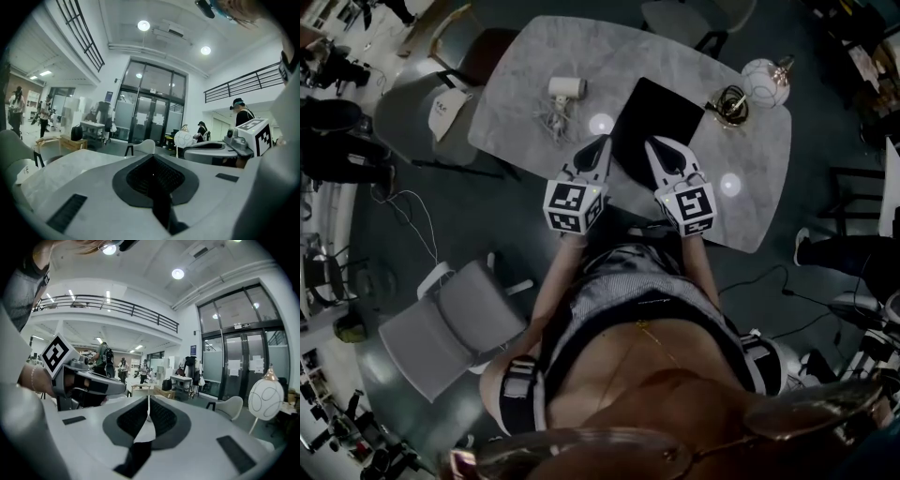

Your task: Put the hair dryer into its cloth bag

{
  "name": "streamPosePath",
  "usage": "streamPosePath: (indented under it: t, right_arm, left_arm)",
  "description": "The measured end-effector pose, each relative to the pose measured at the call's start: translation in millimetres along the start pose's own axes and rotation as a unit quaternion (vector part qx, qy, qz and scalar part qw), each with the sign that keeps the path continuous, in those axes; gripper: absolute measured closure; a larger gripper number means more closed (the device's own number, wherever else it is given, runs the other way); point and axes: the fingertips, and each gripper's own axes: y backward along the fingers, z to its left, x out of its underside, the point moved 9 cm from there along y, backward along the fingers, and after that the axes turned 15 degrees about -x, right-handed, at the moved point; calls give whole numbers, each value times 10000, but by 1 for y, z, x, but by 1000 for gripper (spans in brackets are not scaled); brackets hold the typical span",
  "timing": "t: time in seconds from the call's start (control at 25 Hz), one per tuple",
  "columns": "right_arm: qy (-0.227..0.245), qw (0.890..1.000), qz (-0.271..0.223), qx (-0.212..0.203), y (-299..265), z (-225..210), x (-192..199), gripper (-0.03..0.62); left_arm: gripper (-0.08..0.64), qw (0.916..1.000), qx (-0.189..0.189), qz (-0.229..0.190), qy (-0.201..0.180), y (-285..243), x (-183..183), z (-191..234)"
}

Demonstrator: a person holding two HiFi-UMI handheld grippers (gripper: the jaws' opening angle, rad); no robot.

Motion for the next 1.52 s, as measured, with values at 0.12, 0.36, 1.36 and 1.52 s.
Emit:
streamPosePath:
  t: [0.12,0.36,1.36,1.52]
  right_arm:
    - [-78,9999,23,146,-12,-9,0,528]
    - [-206,9985,95,490,-30,-23,-1,528]
    - [-1020,9653,861,2244,-36,-35,44,528]
    - [-1115,9632,909,2269,-31,-26,49,528]
  left_arm:
    - [554,9999,119,63,-11,-16,-2,12]
    - [554,9988,441,178,-80,-48,-7,30]
    - [553,9888,736,1151,-606,-145,30,140]
    - [552,9883,524,1299,-596,-141,40,159]
